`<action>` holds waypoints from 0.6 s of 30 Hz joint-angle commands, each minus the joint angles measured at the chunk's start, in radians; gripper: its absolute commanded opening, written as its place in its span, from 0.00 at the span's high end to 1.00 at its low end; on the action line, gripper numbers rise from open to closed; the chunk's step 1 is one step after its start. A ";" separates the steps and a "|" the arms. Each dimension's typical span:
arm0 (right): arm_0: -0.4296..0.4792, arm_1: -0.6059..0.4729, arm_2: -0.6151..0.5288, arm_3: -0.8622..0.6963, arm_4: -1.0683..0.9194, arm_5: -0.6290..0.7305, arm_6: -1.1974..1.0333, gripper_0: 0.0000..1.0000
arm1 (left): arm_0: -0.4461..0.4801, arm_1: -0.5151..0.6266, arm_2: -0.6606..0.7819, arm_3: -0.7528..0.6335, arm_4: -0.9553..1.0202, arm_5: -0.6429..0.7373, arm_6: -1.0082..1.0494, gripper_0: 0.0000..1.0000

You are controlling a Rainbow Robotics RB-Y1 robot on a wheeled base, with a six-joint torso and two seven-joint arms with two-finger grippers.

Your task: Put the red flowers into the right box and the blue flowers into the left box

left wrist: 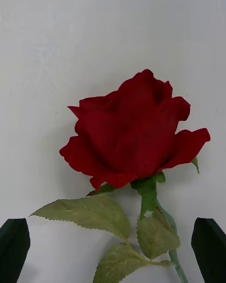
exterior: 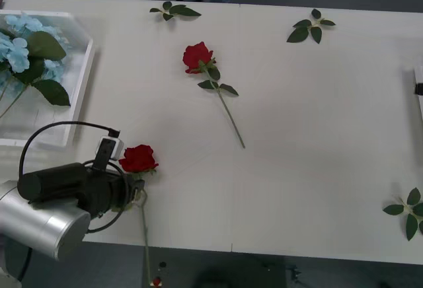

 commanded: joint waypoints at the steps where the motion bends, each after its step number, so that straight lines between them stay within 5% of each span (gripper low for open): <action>1: 0.006 0.026 -0.044 -0.077 -0.024 0.086 0.043 0.00 | -0.017 0.023 -0.027 0.001 -0.035 -0.008 -0.015 0.00; 18: 0.006 0.136 -0.099 -0.356 -0.070 0.287 0.043 0.00 | -0.112 0.006 -0.079 0.201 -0.022 -0.134 -0.002 0.00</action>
